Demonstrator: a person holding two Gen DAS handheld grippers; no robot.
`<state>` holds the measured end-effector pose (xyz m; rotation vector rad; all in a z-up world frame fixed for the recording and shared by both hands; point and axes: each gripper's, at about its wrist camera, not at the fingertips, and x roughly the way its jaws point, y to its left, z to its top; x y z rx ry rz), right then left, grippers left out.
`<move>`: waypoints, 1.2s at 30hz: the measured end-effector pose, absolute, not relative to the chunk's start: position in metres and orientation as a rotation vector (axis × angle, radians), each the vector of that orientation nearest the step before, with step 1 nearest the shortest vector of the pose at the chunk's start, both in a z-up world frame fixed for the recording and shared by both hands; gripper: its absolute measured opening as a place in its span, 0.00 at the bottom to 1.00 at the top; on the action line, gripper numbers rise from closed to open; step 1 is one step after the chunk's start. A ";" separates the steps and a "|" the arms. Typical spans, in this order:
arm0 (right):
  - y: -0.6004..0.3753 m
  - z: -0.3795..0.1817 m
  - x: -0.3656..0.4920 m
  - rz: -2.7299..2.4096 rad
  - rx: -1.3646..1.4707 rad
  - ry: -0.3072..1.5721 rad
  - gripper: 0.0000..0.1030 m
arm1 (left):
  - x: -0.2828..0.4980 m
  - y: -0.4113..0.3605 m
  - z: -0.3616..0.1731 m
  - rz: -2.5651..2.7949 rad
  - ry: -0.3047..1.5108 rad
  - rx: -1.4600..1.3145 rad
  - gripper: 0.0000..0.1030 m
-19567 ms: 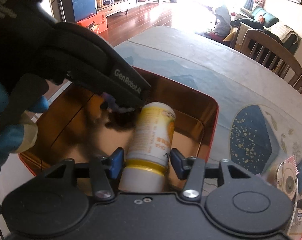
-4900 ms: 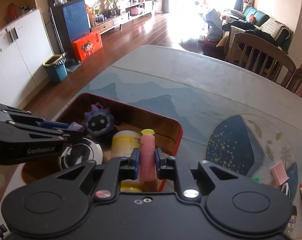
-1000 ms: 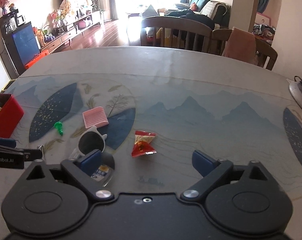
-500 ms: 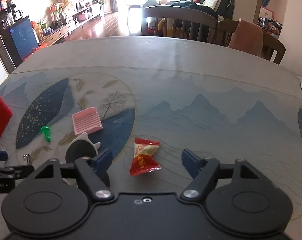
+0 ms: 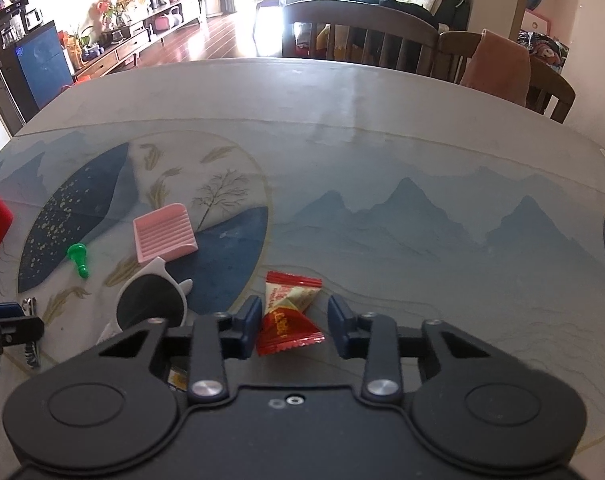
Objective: Organize rigid objects
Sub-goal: 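Grasp the silver nail clipper with the left tool while the right tool grasps the red snack packet, then carry the silver clipper and snack packet into the tin box, release both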
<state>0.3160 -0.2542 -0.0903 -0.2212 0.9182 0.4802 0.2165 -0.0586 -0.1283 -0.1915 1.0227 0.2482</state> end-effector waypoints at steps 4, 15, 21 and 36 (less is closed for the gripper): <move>-0.257 -0.090 0.315 0.473 -0.221 0.911 0.28 | 0.216 -0.055 -0.128 0.246 1.024 -0.208 0.17; -0.269 -0.074 0.294 0.489 -0.179 0.879 0.21 | 0.210 -0.046 -0.128 0.238 1.024 -0.225 0.10; -0.272 -0.054 0.270 0.532 -0.141 0.855 0.21 | 0.202 -0.036 -0.123 0.242 1.013 -0.254 0.10; -0.243 -0.013 0.213 0.634 -0.106 0.807 0.21 | 0.169 -0.011 -0.078 0.204 0.959 -0.309 0.10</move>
